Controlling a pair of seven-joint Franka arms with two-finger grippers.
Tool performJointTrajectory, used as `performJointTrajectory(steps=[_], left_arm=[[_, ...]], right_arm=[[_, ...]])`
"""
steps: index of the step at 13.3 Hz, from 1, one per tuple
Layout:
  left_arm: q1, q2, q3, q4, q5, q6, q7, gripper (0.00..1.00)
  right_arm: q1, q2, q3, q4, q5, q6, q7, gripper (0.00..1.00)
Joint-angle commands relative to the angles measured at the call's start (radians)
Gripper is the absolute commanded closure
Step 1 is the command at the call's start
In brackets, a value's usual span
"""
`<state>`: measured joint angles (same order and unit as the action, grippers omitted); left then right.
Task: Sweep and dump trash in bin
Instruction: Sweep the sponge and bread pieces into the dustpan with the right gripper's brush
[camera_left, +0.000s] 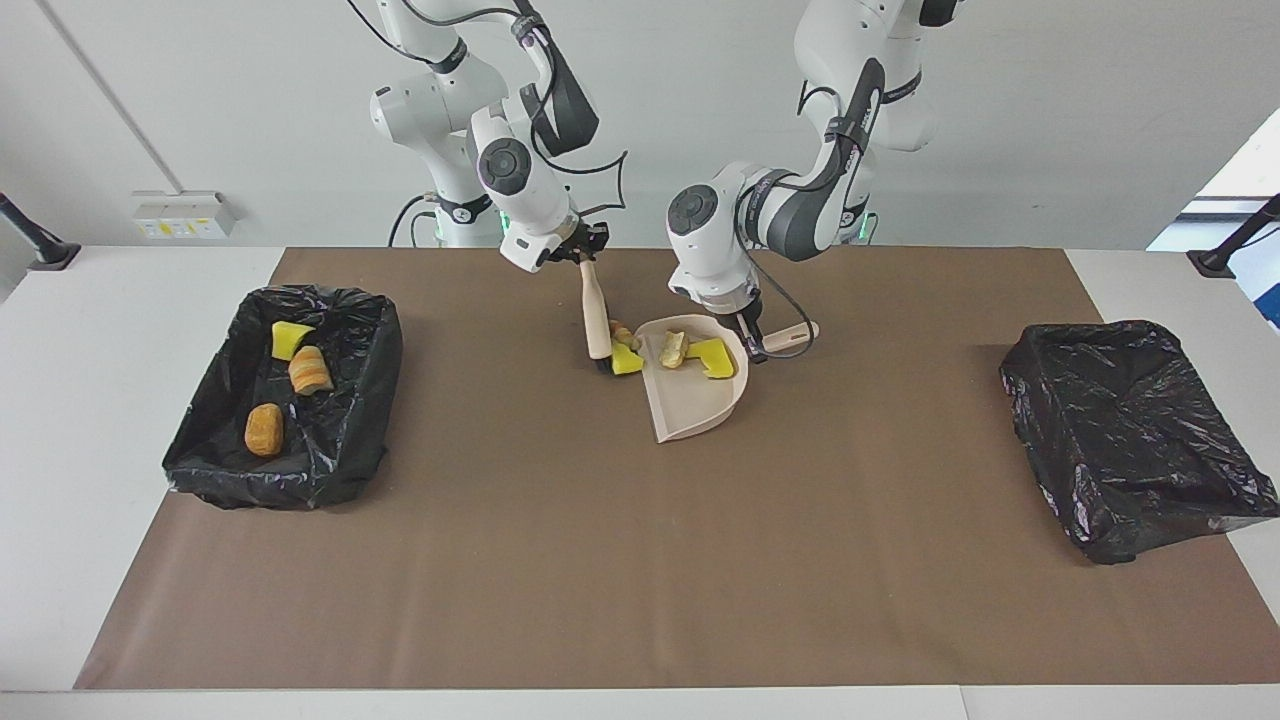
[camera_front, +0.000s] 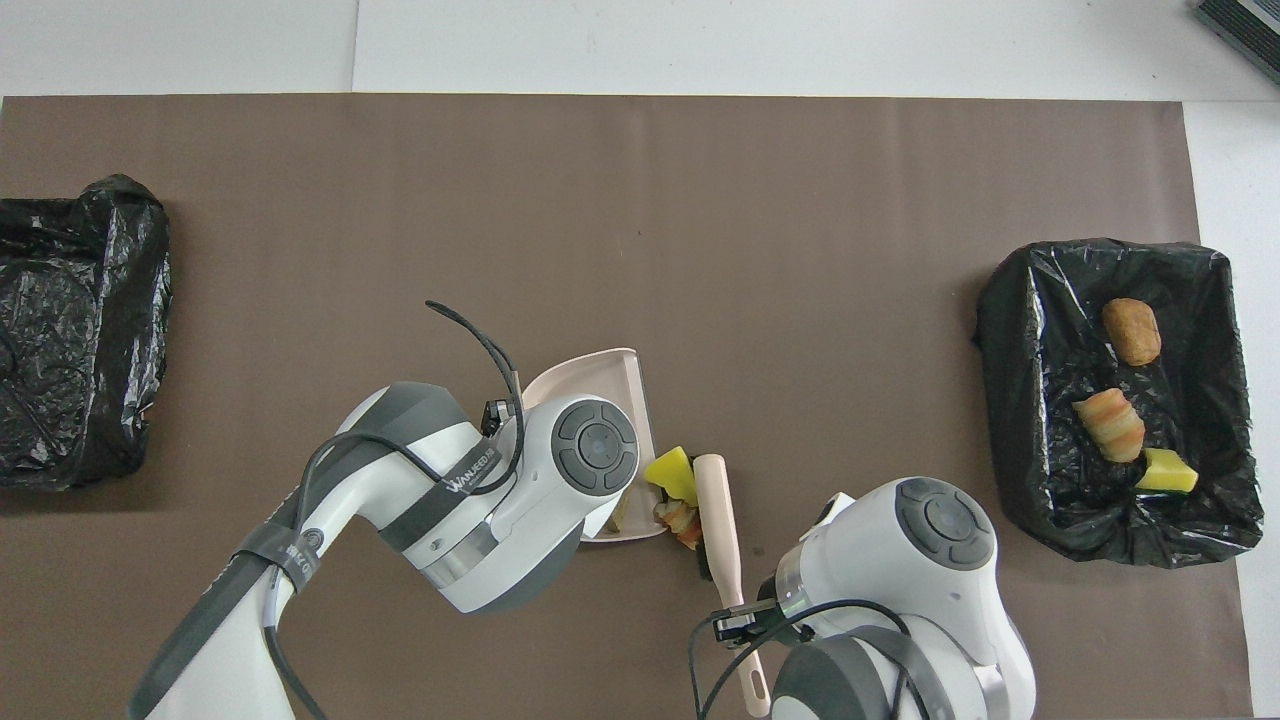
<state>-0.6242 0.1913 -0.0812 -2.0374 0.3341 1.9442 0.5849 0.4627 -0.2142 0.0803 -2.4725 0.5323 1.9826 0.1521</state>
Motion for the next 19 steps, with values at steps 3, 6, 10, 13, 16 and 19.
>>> performJointTrajectory(steps=[3,6,10,13,16,19], left_arm=[[0.007,-0.018,0.008,-0.047,0.022,0.064,-0.017,1.00],[0.026,-0.007,0.008,-0.047,0.017,0.134,-0.011,1.00],[0.072,0.011,0.006,-0.041,0.011,0.179,0.012,1.00],[0.118,0.011,0.006,-0.018,0.010,0.200,0.131,1.00],[0.194,-0.047,0.006,0.006,0.000,0.180,0.229,1.00],[0.305,-0.108,0.006,0.022,-0.059,0.157,0.332,1.00]], right_arm=[[0.054,0.006,-0.002,0.009,0.308,0.074,-0.040,1.00],[0.045,0.012,-0.007,0.088,0.351,0.050,0.033,1.00],[-0.007,0.006,-0.013,0.216,0.104,-0.154,0.171,1.00],[-0.022,0.012,-0.004,0.277,-0.126,-0.283,0.181,1.00],[-0.013,-0.016,0.001,0.302,-0.239,-0.356,0.372,1.00],[0.005,-0.059,0.021,0.281,-0.239,-0.358,0.414,1.00]])
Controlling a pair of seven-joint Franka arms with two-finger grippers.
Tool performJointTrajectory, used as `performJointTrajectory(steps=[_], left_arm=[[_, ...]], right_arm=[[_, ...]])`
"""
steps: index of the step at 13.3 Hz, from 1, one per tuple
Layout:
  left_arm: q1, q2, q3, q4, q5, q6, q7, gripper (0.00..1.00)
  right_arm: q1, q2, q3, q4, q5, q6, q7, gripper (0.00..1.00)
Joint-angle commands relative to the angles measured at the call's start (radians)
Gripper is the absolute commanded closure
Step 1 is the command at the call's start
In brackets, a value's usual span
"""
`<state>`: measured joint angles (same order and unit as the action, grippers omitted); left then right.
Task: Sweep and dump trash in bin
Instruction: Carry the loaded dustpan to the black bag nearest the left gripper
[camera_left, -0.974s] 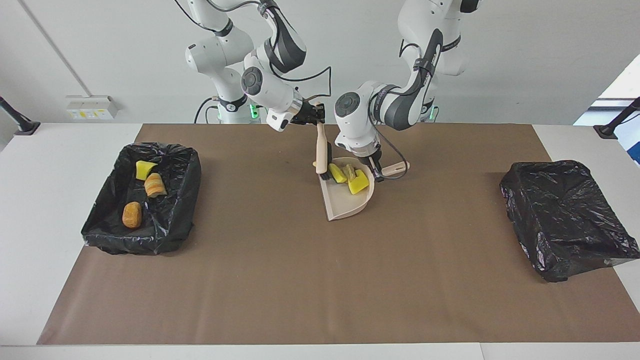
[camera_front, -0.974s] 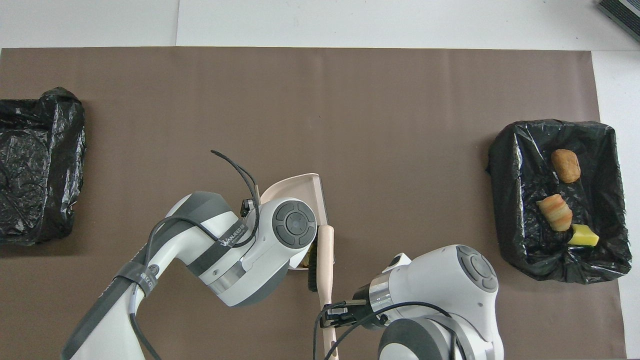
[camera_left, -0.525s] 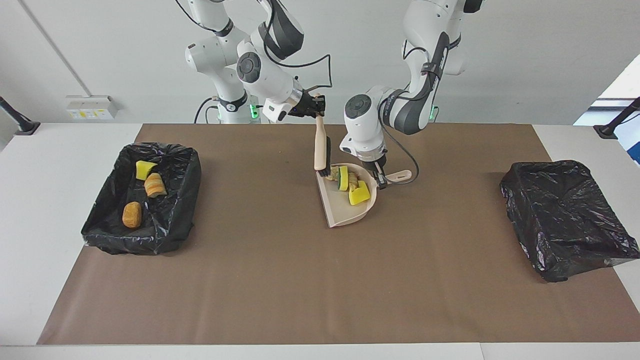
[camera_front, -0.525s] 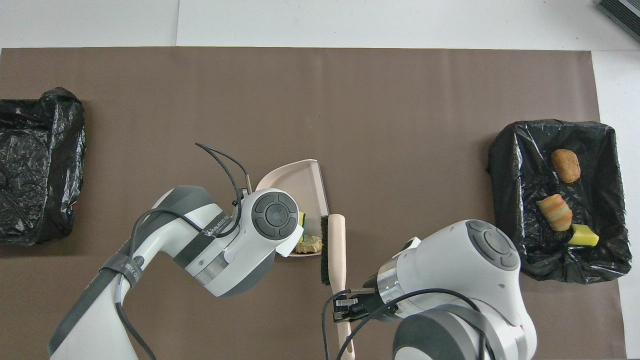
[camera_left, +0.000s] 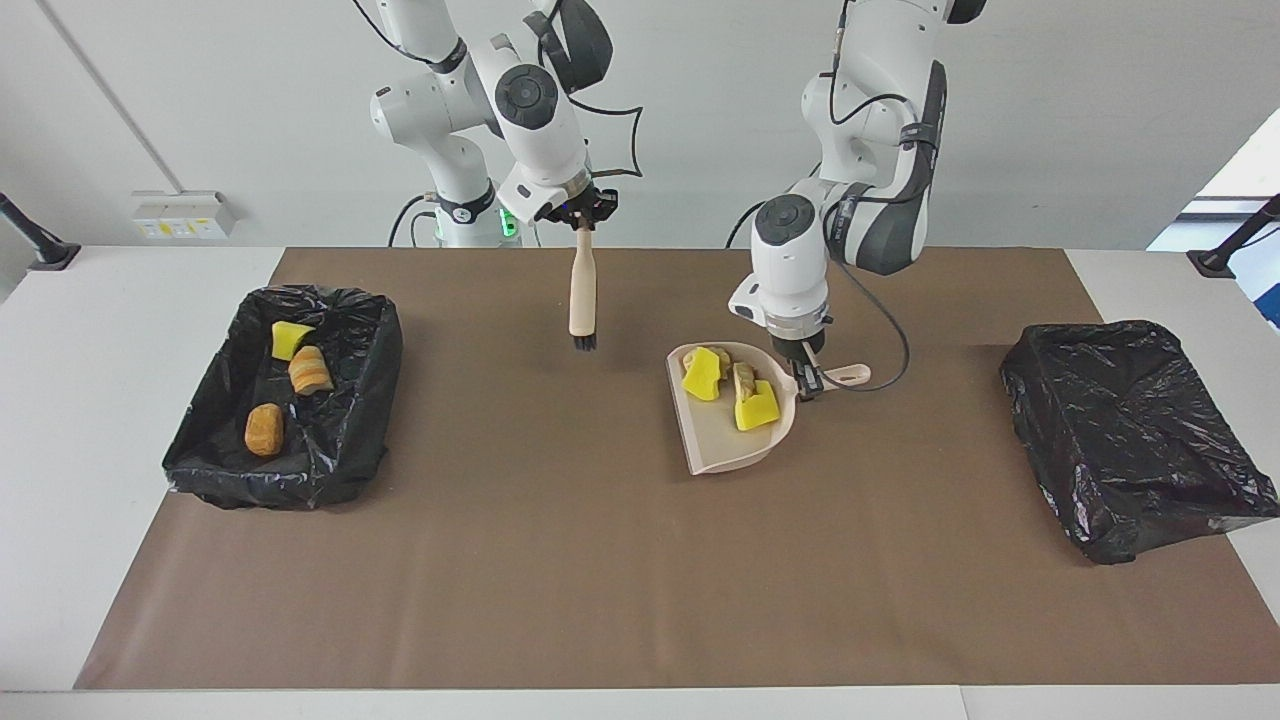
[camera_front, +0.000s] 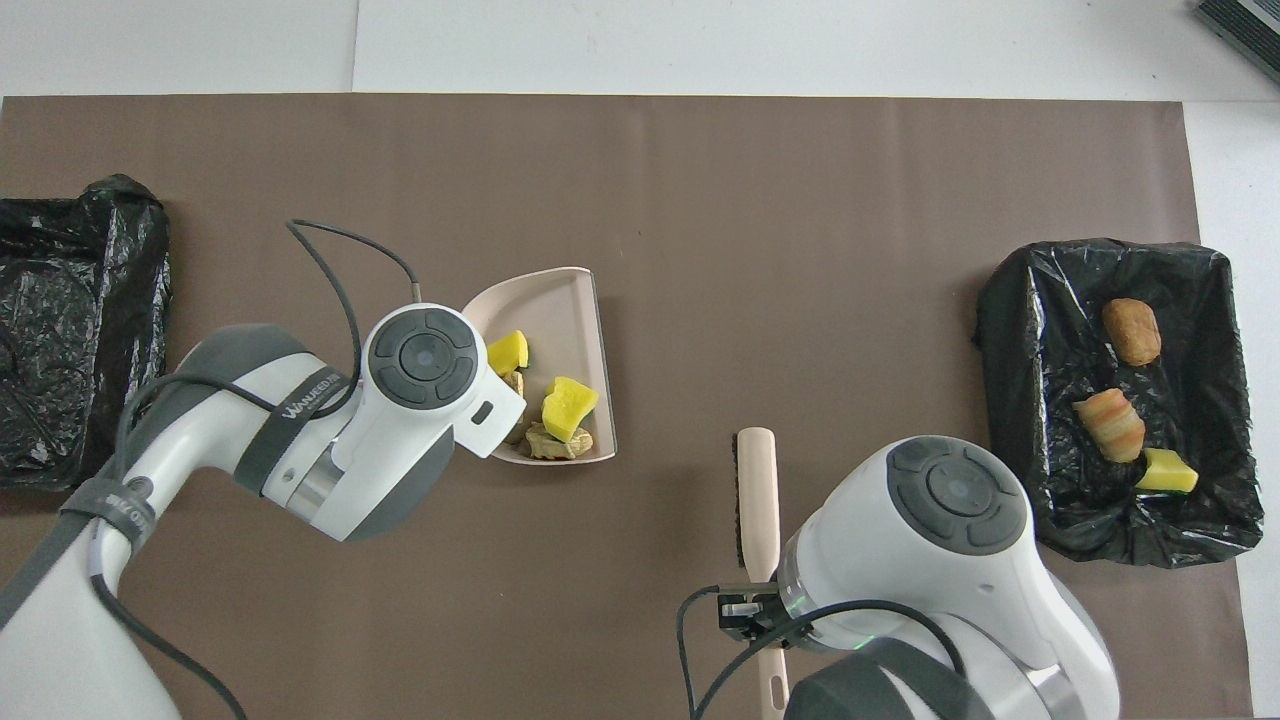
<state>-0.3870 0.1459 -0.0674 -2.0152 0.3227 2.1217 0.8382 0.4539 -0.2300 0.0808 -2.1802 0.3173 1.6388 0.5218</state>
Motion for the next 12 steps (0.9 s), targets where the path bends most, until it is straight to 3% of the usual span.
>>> performJointTrajectory(steps=[1,5,7,10,12], left_arm=[[0.118,-0.077,-0.008,0.019,-0.095,-0.035,0.141,1.00],[0.377,-0.083,-0.005,0.180,-0.174,-0.189,0.443,1.00],[0.514,-0.075,0.000,0.239,-0.178,-0.190,0.635,1.00],[0.715,0.036,0.000,0.433,-0.263,-0.219,0.800,1.00],[0.749,0.087,0.004,0.513,-0.251,-0.232,0.904,1.00]], right_arm=[[0.038,-0.049,0.028,-0.022,-0.015,-0.008,0.075,1.00],[0.167,-0.026,0.037,-0.092,-0.003,0.156,0.175,1.00],[0.238,0.041,0.045,-0.093,0.019,0.260,0.249,1.00],[0.305,0.124,0.048,-0.093,0.020,0.357,0.299,1.00],[0.345,0.170,0.048,-0.095,0.020,0.415,0.332,1.00]])
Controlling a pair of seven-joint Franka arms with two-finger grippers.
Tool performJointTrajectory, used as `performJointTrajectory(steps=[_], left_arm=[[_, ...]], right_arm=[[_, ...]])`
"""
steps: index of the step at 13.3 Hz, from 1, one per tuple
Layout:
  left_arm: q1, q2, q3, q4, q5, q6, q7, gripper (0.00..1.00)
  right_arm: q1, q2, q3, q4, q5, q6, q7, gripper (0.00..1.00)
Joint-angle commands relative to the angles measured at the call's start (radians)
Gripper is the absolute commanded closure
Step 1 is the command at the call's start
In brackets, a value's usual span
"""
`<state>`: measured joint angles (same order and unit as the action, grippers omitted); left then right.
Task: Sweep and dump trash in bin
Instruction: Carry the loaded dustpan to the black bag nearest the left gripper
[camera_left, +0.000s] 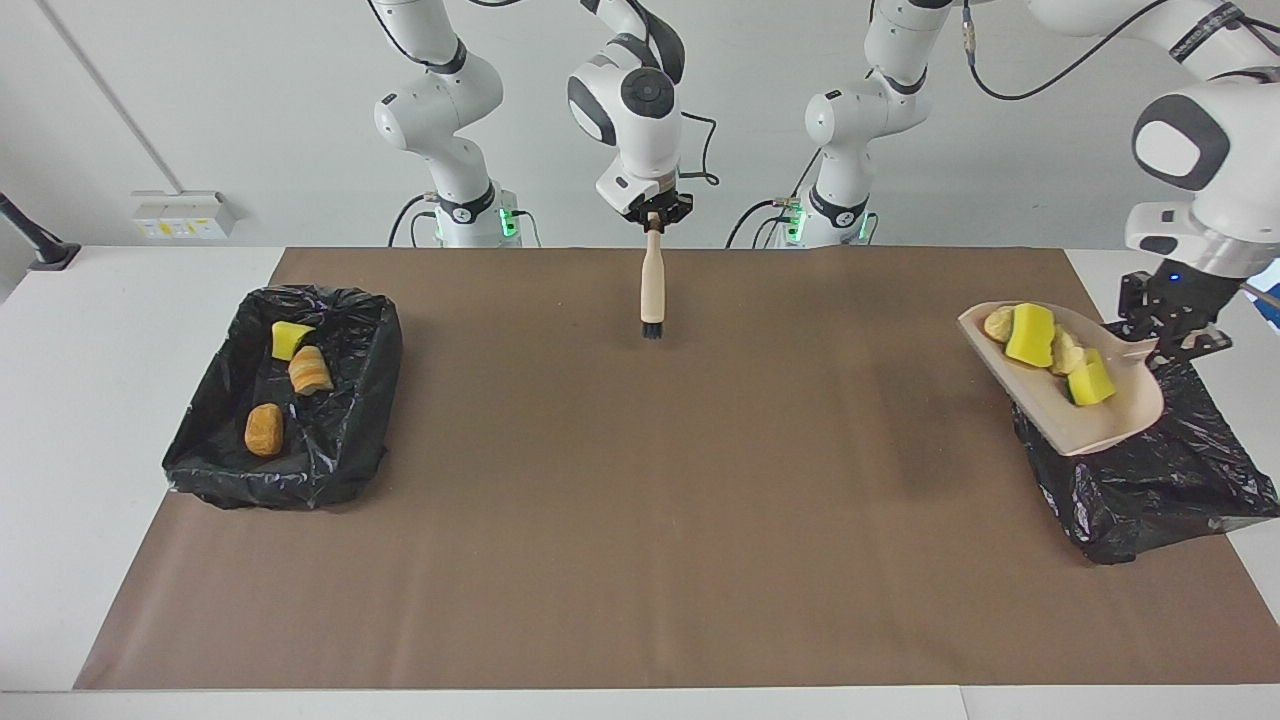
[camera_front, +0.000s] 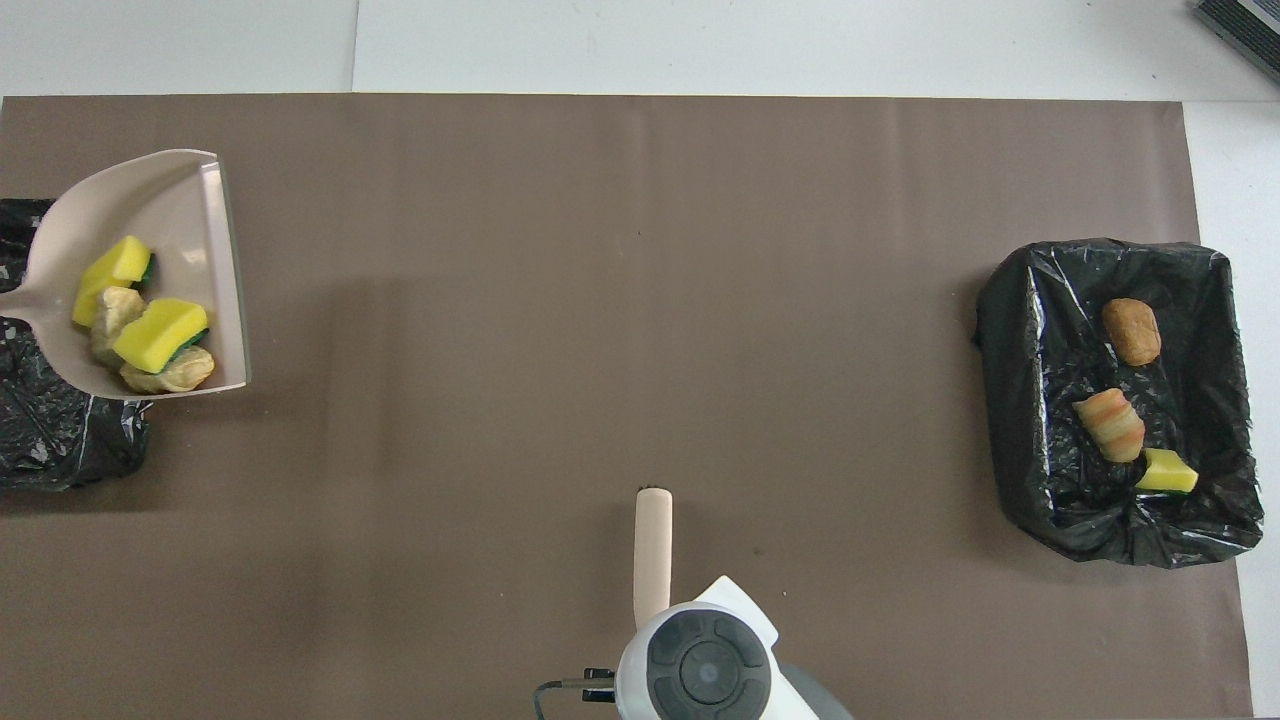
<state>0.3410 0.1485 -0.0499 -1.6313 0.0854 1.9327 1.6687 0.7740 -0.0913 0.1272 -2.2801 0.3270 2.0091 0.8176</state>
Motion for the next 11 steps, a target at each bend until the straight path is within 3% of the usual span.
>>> performJointTrajectory(steps=[1,3,8,11], left_arm=[[0.057,0.107,-0.005,0.158,0.029,-0.011,0.136,1.00],[0.081,0.149,-0.002,0.200,0.170,0.037,0.184,1.00],[0.092,0.143,-0.001,0.163,0.546,0.167,0.198,1.00],[0.111,0.102,0.035,0.043,0.695,0.323,0.169,1.00]], right_arm=[[0.033,0.053,0.002,0.002,0.010,0.075,0.046,1.00],[0.037,0.059,0.002,0.002,0.009,0.085,0.040,1.00],[0.028,0.068,0.000,0.002,-0.003,0.086,-0.119,1.00],[0.021,0.079,-0.001,0.002,-0.002,0.086,-0.124,1.00]])
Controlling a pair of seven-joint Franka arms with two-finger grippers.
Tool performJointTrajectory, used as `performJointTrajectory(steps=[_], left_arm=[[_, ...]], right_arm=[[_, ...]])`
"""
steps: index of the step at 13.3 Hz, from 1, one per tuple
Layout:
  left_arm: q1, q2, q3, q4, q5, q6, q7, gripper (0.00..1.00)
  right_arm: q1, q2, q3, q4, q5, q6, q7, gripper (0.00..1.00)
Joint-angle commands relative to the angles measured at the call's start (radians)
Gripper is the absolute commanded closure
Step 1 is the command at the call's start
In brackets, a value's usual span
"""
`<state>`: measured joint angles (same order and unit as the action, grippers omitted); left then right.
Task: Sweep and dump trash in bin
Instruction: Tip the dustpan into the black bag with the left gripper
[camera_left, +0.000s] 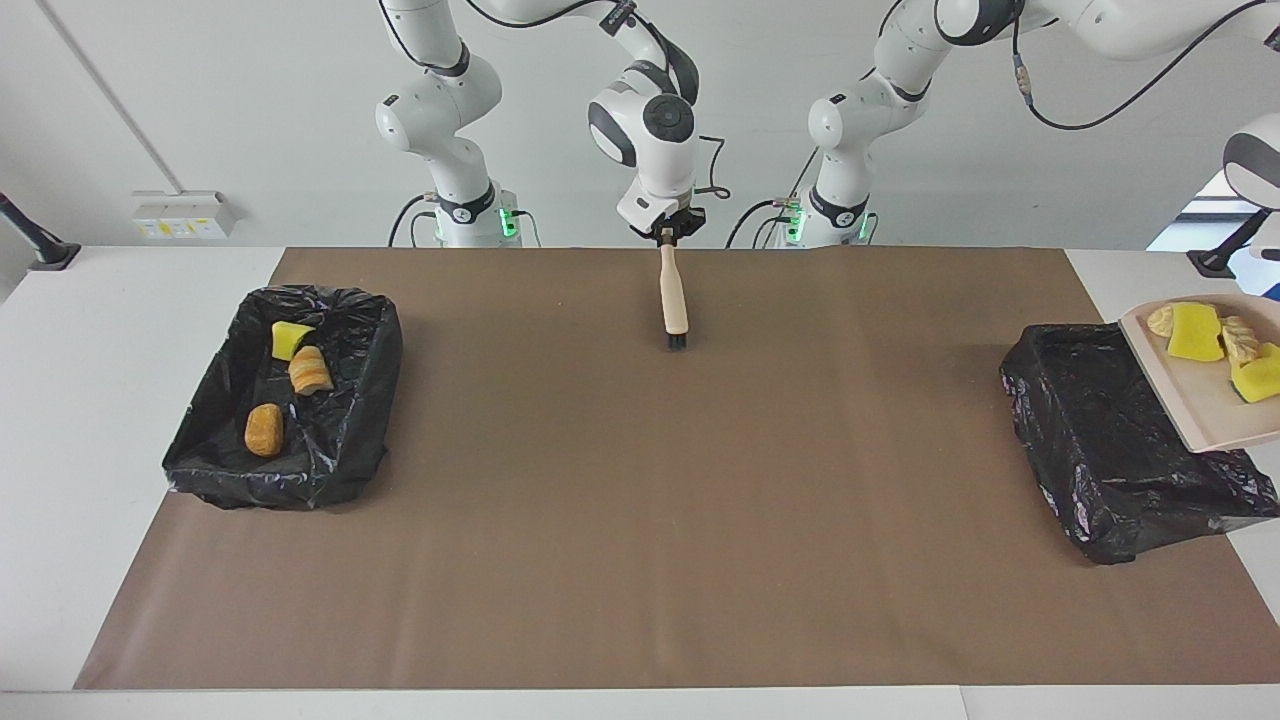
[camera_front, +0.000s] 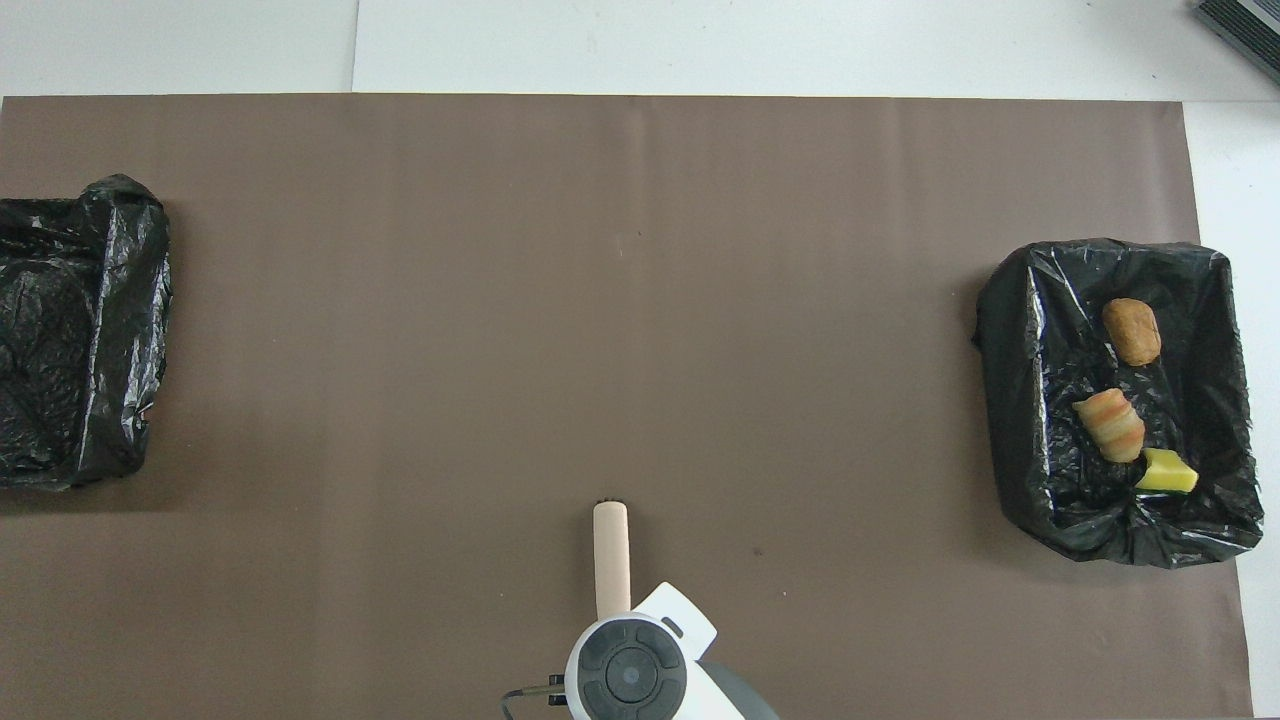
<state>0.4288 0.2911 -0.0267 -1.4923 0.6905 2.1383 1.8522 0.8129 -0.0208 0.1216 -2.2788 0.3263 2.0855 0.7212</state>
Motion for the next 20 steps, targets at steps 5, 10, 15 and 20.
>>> performJointTrajectory(steps=[5,10,15,20], left_arm=[[0.012,-0.133,0.037,-0.287,0.429,0.189,-0.324,1.00],[0.005,-0.178,0.037,-0.335,0.527,0.184,-0.393,1.00],[-0.064,-0.204,0.037,-0.333,0.668,0.130,-0.445,1.00],[-0.195,-0.231,0.034,-0.330,0.716,-0.070,-0.496,1.00]], right_arm=[[-0.021,0.028,0.006,0.002,-0.001,0.024,0.037,1.00],[-0.040,0.058,0.006,0.019,-0.003,0.036,0.017,0.18],[-0.070,0.056,0.004,0.061,-0.004,0.011,-0.031,0.00],[-0.132,0.019,0.001,0.117,-0.004,-0.044,-0.031,0.00]])
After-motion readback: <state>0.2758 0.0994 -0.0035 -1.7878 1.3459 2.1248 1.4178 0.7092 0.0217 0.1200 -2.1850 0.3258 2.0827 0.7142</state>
